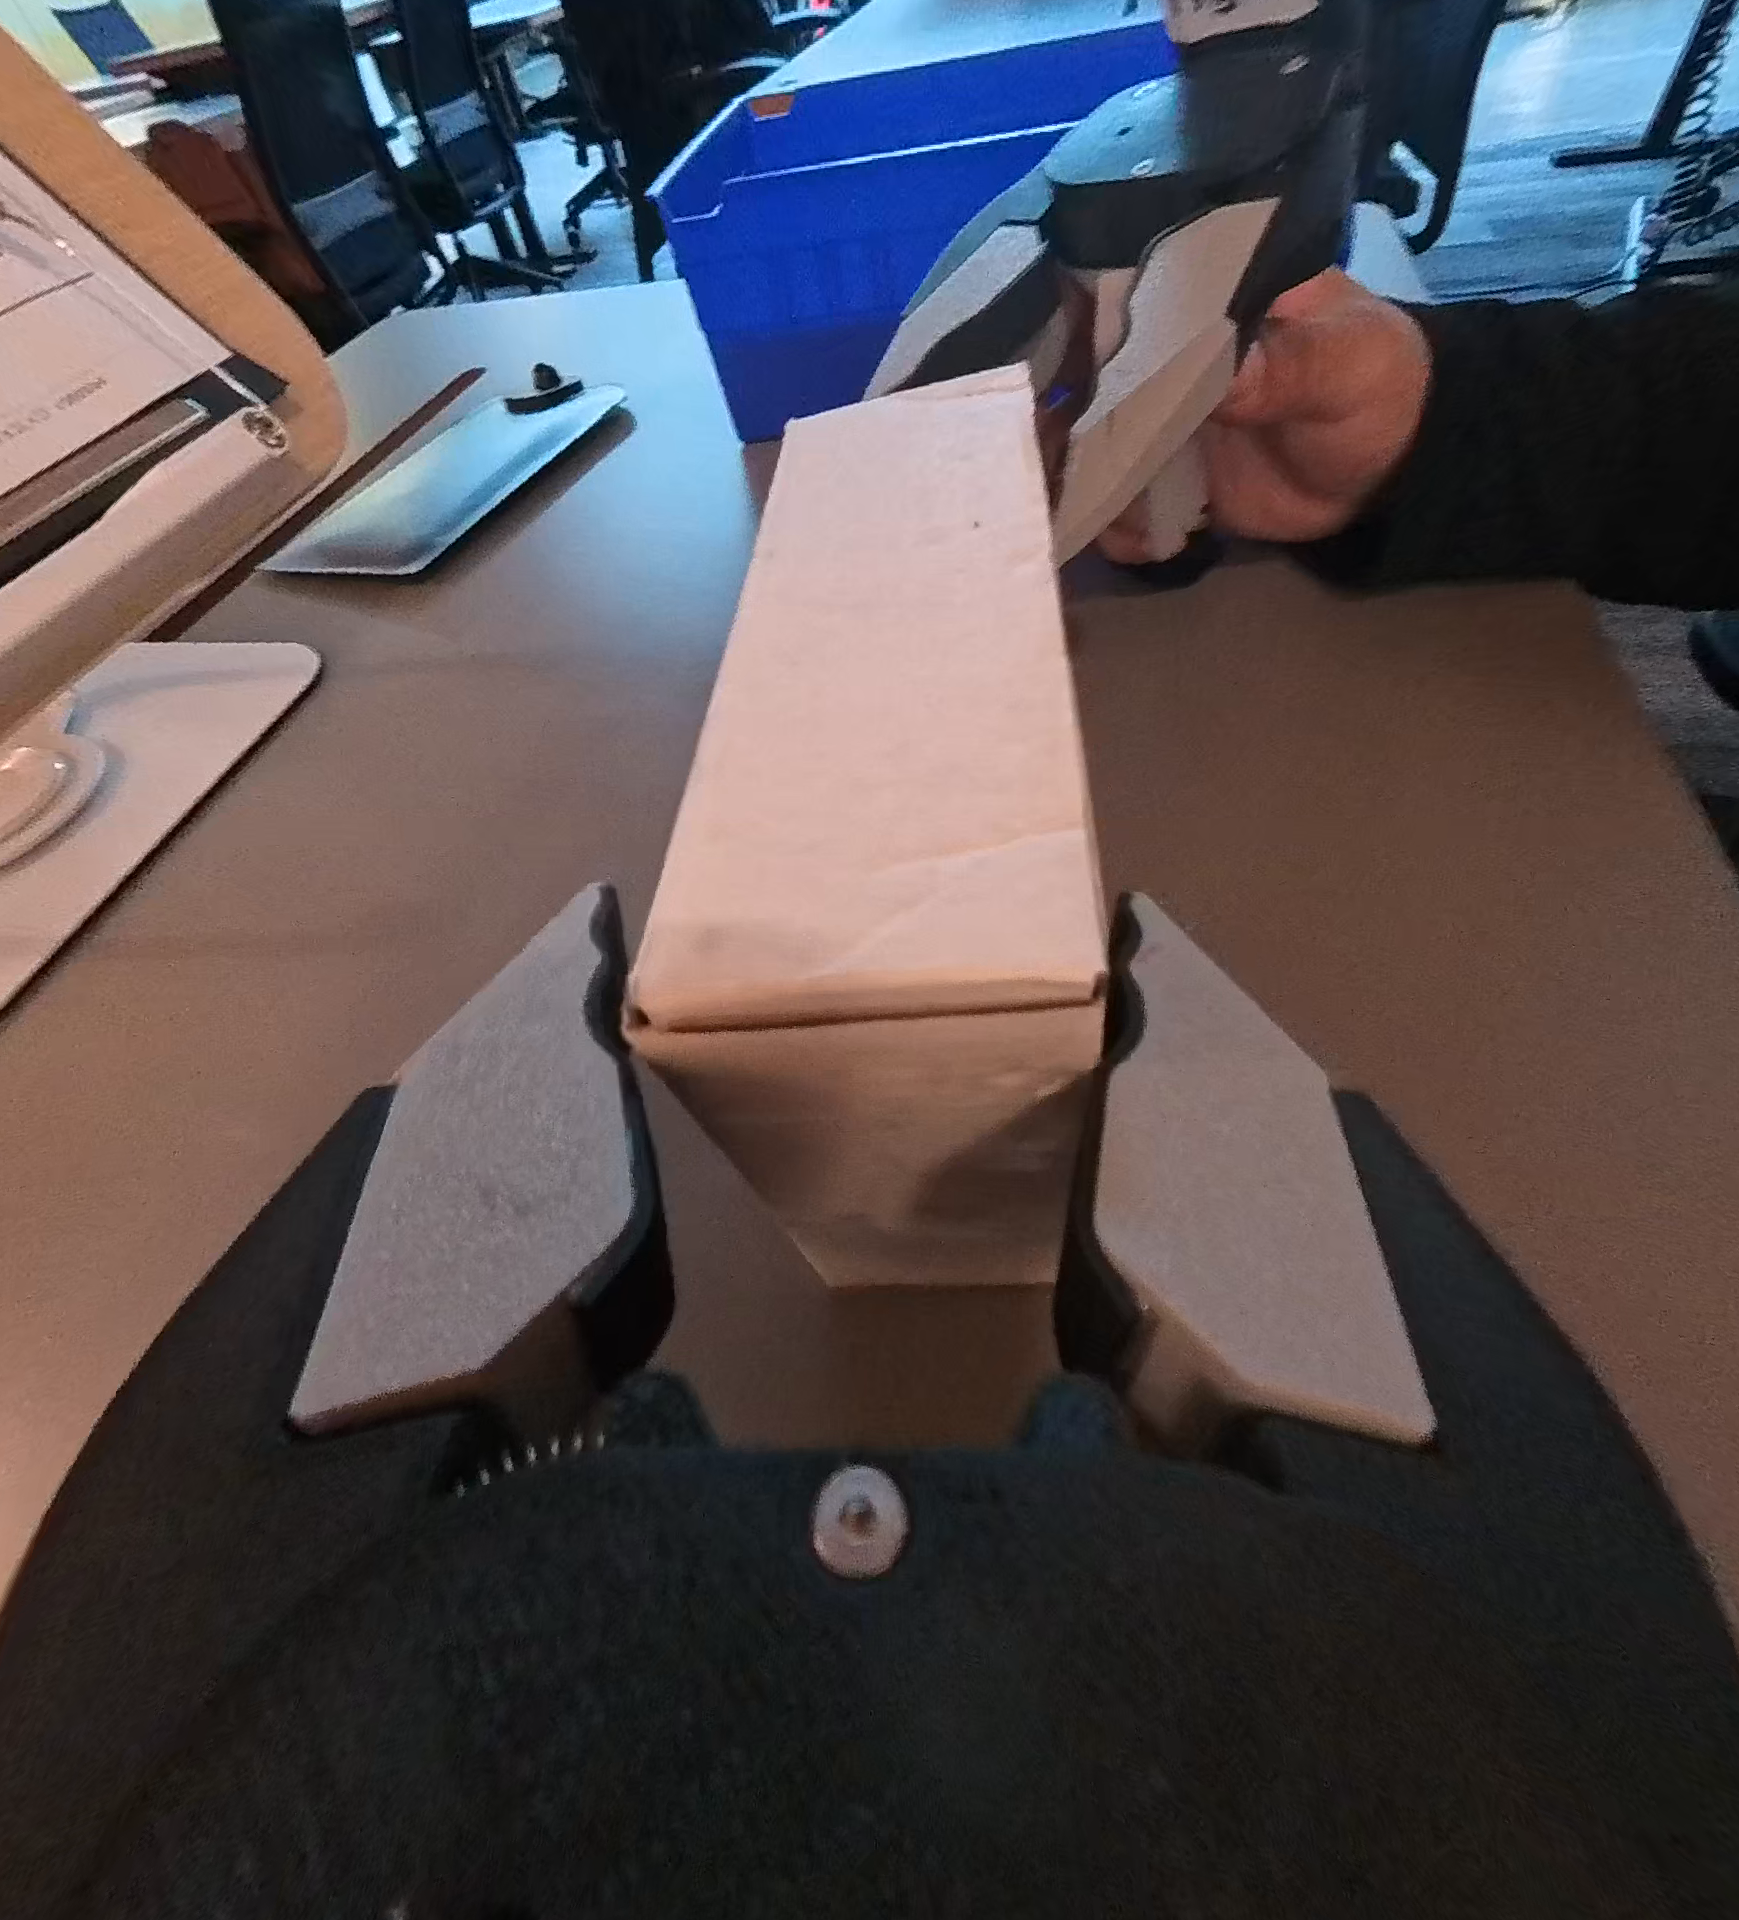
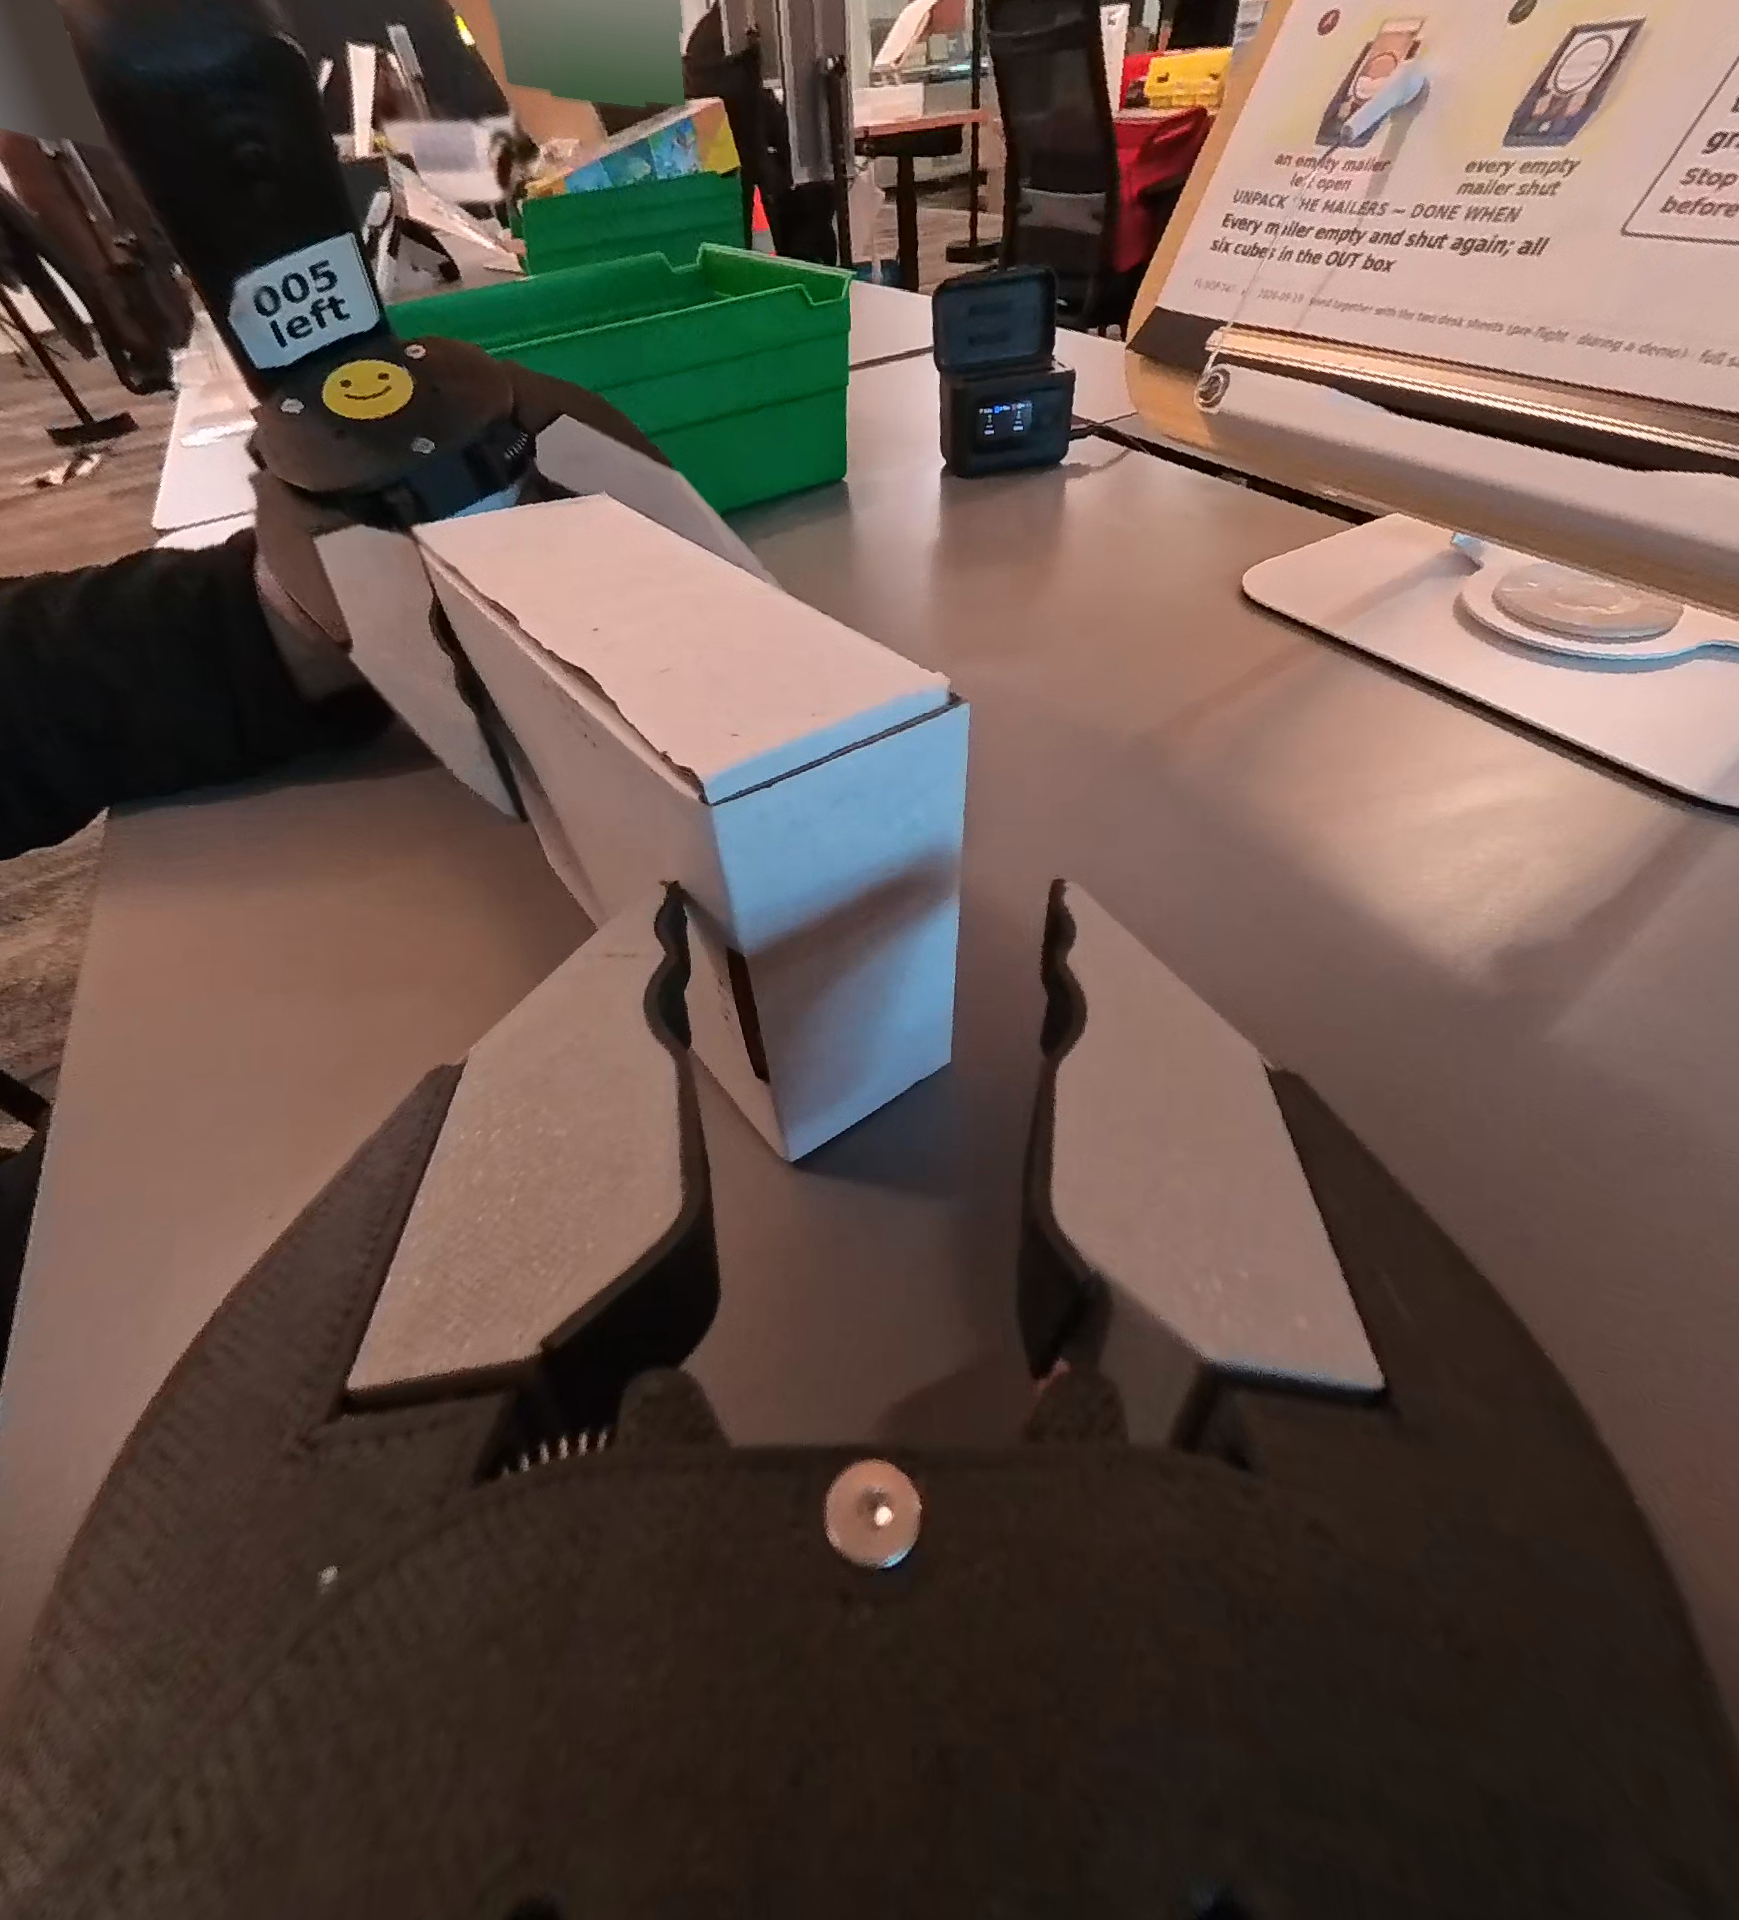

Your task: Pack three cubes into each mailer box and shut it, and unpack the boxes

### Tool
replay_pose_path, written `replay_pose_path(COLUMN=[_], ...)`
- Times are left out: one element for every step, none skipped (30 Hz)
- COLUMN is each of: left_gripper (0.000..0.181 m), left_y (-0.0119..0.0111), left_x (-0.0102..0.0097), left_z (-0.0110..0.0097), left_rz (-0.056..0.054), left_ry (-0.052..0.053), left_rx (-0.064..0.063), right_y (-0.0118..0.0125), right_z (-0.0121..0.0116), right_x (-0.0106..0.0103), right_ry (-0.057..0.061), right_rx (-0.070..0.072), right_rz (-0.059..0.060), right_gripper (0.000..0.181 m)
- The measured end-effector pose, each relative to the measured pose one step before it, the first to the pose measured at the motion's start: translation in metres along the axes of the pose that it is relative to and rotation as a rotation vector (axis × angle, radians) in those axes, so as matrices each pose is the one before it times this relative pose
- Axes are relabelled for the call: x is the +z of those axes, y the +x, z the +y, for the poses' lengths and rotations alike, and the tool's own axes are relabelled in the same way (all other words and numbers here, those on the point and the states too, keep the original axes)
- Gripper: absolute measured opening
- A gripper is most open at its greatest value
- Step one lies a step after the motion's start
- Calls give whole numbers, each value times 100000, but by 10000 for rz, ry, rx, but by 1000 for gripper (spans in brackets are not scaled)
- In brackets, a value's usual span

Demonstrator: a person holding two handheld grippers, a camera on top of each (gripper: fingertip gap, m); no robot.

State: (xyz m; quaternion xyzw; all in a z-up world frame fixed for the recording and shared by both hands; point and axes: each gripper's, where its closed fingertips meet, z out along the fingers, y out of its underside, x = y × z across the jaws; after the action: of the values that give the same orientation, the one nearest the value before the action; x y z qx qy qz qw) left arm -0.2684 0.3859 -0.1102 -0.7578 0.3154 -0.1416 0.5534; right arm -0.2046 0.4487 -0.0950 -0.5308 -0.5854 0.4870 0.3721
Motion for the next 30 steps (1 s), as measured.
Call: replay_pose_path(left_gripper=[95, 96, 97, 97, 97, 97, 92, 92, 92, 91, 91, 90, 90, 90, 89, 89, 89, 88, 87, 86, 86, 86, 86, 86, 86, 86, 86, 86, 86, 86], left_y=[-329, -131, 25, 11, 2, 71, 131, -1, 30, 12, 9, -1, -23, -36, -71, -86, -97, -83, -96, -73, -39, -17, -5, 7, 12, 11, 27, 18, 18, 14], left_x=[27, 14, 25, 50, 70, 63, 40, 37, 25, 7, -1, 3, 3, 15, 39, 40, 26, 0, -17, -2, 0, 16, -4, 5, -1, -8, -2, -1, -8, -2], left_z=[101, 51, 32, 72, 98, 108, 97, 4, -48, -47, -48, -30, -1, 24, 64, 78, 86, 63, 78, 32, 14, -4, -1, -11, -12, -11, -19, -17, -12, -2], left_rz=[-203, -80, 11, 3, -22, 14, 38, -51, 9, 13, 20, 22, 28, 41, 62, 81, 83, 62, 23, 5, -10, -16, -15, -11, -10, -12, -12, -10, -6, -2], left_ry=[-66, -30, -20, -55, -80, -85, -76, -16, 23, 31, 43, 32, 10, -11, -37, -52, -49, -25, -32, -14, -8, -4, -1, 4, 6, 7, 10, 9, 8, 8], left_rx=[10, 14, 7, 10, 21, 56, 104, 61, 68, 77, 105, 76, 8, -55, -118, -171, -161, -99, -67, -56, -24, 5, 16, 17, 24, 30, 36, 33, 32, 27], right_y=[45, -1, -21, -20, -23, -33, -37, -39, 3, 69, 44, 25, 30, 87, 121, 126, 51, 71, 123, 151, 147, 136, 105, 90, 92, 94, 46, -35, -24, -21], right_z=[0, -7, 3, -14, -6, -7, 6, 7, 6, 27, 53, 51, 21, -20, -51, -77, -121, -135, -153, -204, -255, -257, -233, -180, -130, -56, 46, 121, 133, 75], right_x=[4, 2, -2, -1, -8, 1, -6, 10, 9, 25, 40, 42, 17, -11, -39, -65, -96, -92, -97, -106, -129, -126, -123, -91, -48, 17, 63, 93, 83, 73], right_ry=[0, -1, 1, 6, 8, 7, -2, -6, -6, -20, -38, -39, -17, 14, 40, 68, 95, 104, 110, 128, 149, 147, 123, 97, 74, 49, -3, -57, -59, -28], right_rx=[-3, -18, -22, -20, -20, -21, -16, -14, -8, 10, 30, 43, 45, 39, 30, 11, -9, -14, -37, -89, -137, -164, -162, -121, -60, -2, 49, 86, 90, 62], right_rz=[45, 12, 3, 5, -3, -12, -13, -15, 11, 42, 17, -20, -10, 34, 80, 86, 42, 46, 87, 112, 144, 162, 151, 133, 118, 88, 21, -49, -54, -37], right_gripper=[66, 65, 65, 65, 65, 64, 64, 65, 67, 69, 71, 73, 74, 74, 75, 75, 76, 76, 77, 77, 78, 79, 80, 82, 84, 86, 87, 88, 89, 90])
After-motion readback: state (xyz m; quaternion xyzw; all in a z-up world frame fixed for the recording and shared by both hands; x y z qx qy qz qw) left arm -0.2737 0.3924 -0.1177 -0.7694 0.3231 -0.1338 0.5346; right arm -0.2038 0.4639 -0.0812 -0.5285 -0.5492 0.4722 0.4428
